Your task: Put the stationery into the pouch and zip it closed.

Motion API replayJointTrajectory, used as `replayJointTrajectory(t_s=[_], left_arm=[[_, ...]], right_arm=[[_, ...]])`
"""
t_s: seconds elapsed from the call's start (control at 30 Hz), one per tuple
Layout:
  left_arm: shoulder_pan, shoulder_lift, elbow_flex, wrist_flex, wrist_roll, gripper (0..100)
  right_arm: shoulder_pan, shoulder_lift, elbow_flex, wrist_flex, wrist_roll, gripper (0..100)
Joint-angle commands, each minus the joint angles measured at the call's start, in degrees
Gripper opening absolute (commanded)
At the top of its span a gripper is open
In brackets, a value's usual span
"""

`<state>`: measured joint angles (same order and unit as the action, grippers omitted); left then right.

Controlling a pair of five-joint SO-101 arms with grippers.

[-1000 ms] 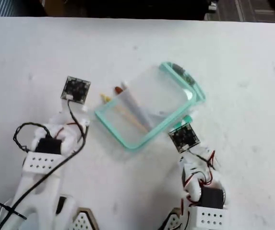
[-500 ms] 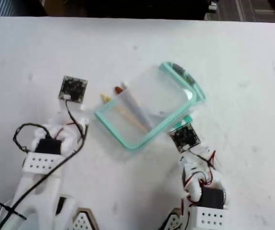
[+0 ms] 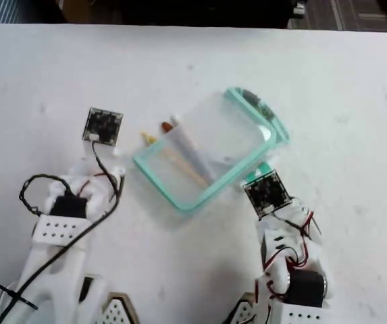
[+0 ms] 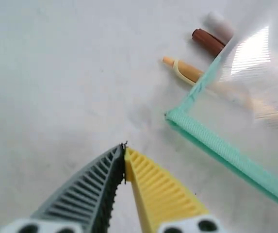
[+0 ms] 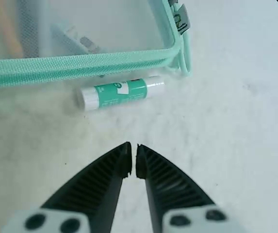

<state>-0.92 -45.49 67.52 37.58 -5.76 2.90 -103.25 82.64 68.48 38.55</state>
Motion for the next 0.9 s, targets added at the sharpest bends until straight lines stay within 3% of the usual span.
replayJointTrajectory(t_s=[0.0, 0.27, 0.73, 0.87], left_arm=[[-0.3, 0.1, -0.8, -1.4, 0.4, 2], [-1.7, 0.1, -0.9, -1.5, 0.6, 2], [-3.6, 0.1, -1.0, -1.6, 0.7, 2], [-3.4, 0.1, -0.9, -1.6, 0.7, 2]], right_arm=[[-0.2, 0.3, -3.7, 0.0, 2.7, 2.1], [-0.1, 4.1, -10.2, 2.4, 3.5, 2.1], [0.0, 42.2, -35.6, 1.5, 3.0, 2.1], [0.1, 54.3, -45.9, 2.9, -2.8, 2.1]])
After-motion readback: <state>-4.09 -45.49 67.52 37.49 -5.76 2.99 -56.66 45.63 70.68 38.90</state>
